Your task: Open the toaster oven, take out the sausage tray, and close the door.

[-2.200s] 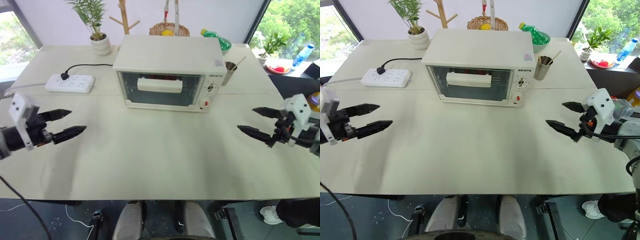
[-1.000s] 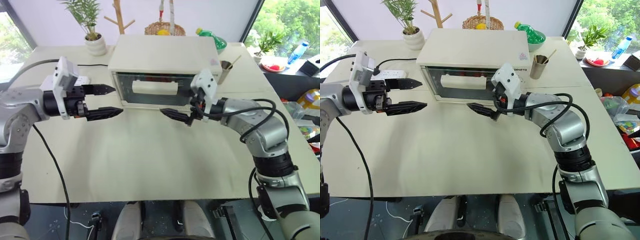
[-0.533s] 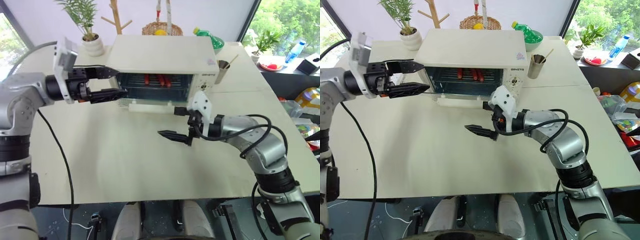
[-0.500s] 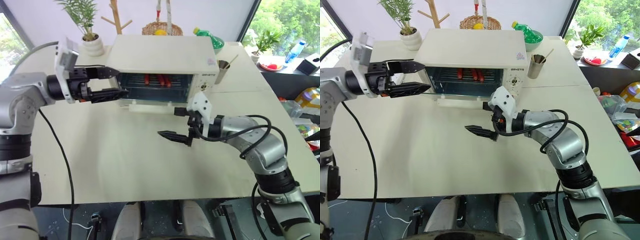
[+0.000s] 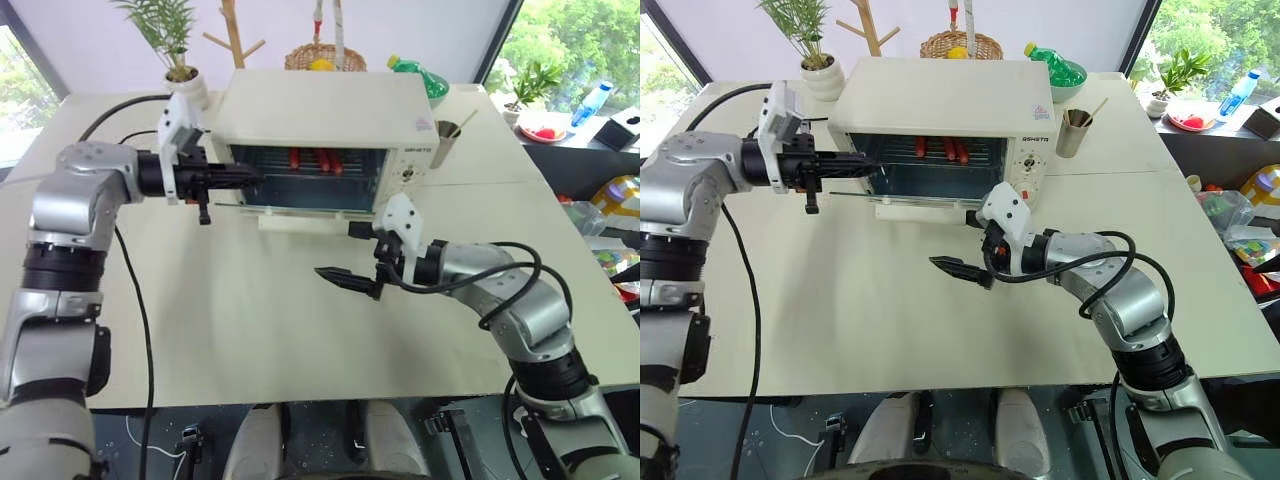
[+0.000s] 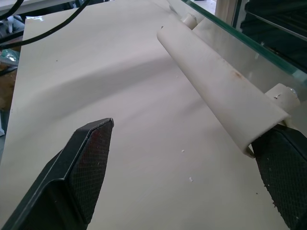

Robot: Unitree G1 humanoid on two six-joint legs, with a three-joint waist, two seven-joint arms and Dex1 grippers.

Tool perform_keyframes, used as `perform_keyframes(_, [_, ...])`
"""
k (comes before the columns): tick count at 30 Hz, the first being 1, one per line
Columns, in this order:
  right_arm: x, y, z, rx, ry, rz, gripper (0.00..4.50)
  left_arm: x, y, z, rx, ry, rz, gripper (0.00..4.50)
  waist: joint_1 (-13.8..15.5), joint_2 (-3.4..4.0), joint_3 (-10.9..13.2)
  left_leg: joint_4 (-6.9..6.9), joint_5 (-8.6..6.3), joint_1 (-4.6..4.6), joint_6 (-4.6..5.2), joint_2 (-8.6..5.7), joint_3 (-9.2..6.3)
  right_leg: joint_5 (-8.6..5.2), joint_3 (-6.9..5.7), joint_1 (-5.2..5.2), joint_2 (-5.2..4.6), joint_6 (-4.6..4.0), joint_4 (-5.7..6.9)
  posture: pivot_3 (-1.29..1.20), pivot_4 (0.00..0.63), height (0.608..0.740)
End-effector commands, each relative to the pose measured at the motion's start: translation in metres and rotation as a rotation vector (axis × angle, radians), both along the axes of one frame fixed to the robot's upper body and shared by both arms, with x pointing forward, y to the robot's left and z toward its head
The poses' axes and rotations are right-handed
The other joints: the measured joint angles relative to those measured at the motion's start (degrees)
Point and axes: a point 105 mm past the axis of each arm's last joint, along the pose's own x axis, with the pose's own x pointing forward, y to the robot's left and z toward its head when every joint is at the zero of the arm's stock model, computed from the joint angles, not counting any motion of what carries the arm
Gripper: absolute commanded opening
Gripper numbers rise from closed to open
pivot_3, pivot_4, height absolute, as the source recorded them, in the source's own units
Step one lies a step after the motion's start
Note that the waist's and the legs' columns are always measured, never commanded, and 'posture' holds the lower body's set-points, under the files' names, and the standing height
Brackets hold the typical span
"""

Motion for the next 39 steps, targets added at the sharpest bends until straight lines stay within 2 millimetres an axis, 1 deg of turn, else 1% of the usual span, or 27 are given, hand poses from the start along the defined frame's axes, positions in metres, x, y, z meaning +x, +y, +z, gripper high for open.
perform_keyframes(1, [-0.006,0.002,0.011,0.017,-0.047,0.012,4.5,0.0,0.0,0.0,0.061,-0.049,-0.016,0.03,0.0,0.0,0.0,0.0,0.0,0.0,0.0,0.0,0.0,0.0,0.0,0.0,0.0,0.0,0.0,0.0,0.15,0.74])
perform_keyframes(8, [-0.011,-0.01,0.013,0.005,-0.055,-0.023,4.5,0.0,0.003,-0.028,0.182,-0.054,-0.042,0.03,0.1,0.0,0.0,0.01,0.0,0.0,0.0,0.02,0.0,0.0,0.01,0.0,0.0,0.0,0.01,0.0,0.15,0.74])
perform_keyframes(13, [-0.018,-0.023,0.011,-0.015,-0.051,-0.078,4.5,0.0,-0.001,-0.032,0.174,-0.042,-0.054,0.03,0.1,0.0,0.0,0.02,0.0,0.0,0.0,0.02,0.0,0.0,0.01,0.0,0.0,0.0,0.01,0.0,0.15,0.74])
perform_keyframes(17, [-0.039,-0.043,0.008,-0.05,-0.024,-0.114,4.5,-0.002,-0.005,-0.035,0.155,-0.018,-0.069,0.03,0.4,-0.01,0.0,0.03,0.0,-0.01,0.0,0.02,-0.02,0.0,0.01,0.03,0.0,0.0,0.0,0.0,0.15,0.74])
perform_keyframes(20, [-0.06,-0.056,0.003,-0.088,0.018,-0.114,4.5,-0.006,-0.008,-0.046,0.15,0.009,-0.075,0.03,0.5,-0.01,0.0,0.03,0.0,-0.02,0.0,0.02,-0.02,0.0,0.01,0.04,-0.01,0.0,-0.01,0.0,0.15,0.74])
perform_keyframes(22, [-0.07,-0.062,0.003,-0.106,0.029,-0.114,4.5,-0.012,-0.012,-0.063,0.158,0.048,-0.087,0.03,0.4,-0.01,0.0,0.03,0.0,0.01,0.0,0.04,-0.02,0.0,0.01,0.07,-0.01,0.0,-0.01,0.0,0.15,0.74])
perform_keyframes(24, [-0.074,-0.067,0.005,-0.116,0.026,-0.129,4.5,-0.018,-0.016,-0.081,0.167,0.078,-0.097,0.03,0.2,-0.02,0.0,0.03,0.0,0.1,0.0,0.07,-0.01,0.0,0.02,0.16,-0.01,0.0,-0.02,0.0,0.15,0.74])
perform_keyframes(26, [-0.067,-0.07,0.012,-0.116,-0.01,-0.173,4.5,-0.016,-0.02,-0.094,0.141,0.108,-0.063,0.03,0.3,-0.03,0.0,0.08,0.0,0.14,0.0,0.09,-0.02,0.0,0.02,0.22,-0.01,-0.01,-0.02,0.0,0.15,0.74])
perform_keyframes(29, [-0.055,-0.071,0.02,-0.106,-0.061,-0.222,4.5,-0.011,-0.024,-0.102,0.115,0.122,-0.025,0.03,0.5,-0.15,0.1,0.22,0.0,0.11,0.0,0.1,-0.04,0.03,0.02,0.24,-0.01,-0.13,-0.05,0.0,0.15,0.74])
perform_keyframes(32, [-0.036,-0.068,0.032,-0.094,-0.138,-0.279,4.5,-0.007,-0.026,-0.108,0.086,0.139,0.012,0.03,0.5,-0.15,0.0,0.23,0.0,0.13,0.0,0.1,-0.02,0.05,0.02,0.26,-0.01,-0.15,-0.06,0.0,0.15,0.74])
perform_keyframes(34, [-0.022,-0.067,0.037,-0.112,-0.189,-0.319,4.5,-0.005,-0.027,-0.112,0.07,0.151,0.034,0.03,0.4,-0.15,0.0,0.19,0.0,0.14,0.0,0.1,-0.04,0.05,0.02,0.26,0.01,-0.14,-0.06,0.0,0.15,0.74])
perform_keyframes(37, [0.002,-0.053,0.04,-0.134,-0.273,-0.352,4.5,-0.001,-0.025,-0.117,0.044,0.162,0.08,0.03,0.2,-0.15,0.0,0.15,0.0,0.12,0.0,0.09,-0.05,0.07,0.02,0.22,0.03,-0.11,-0.06,0.0,0.15,0.74])
perform_keyframes(38, [0.012,-0.046,0.041,-0.157,-0.318,-0.358,4.5,-0.001,-0.024,-0.117,0.03,0.166,0.094,0.03,-0.1,-0.15,0.0,0.13,0.0,0.11,0.0,0.09,-0.04,0.07,0.02,0.19,0.03,-0.1,-0.06,0.0,0.15,0.74])
perform_keyframes(39, [0.023,-0.04,0.041,-0.192,-0.377,-0.371,4.5,-0.001,-0.022,-0.111,0.001,0.171,0.104,0.03,-0.2,-0.15,0.0,0.12,0.0,0.12,0.0,0.09,-0.03,0.08,0.03,0.17,0.05,-0.1,-0.04,0.0,0.15,0.74])
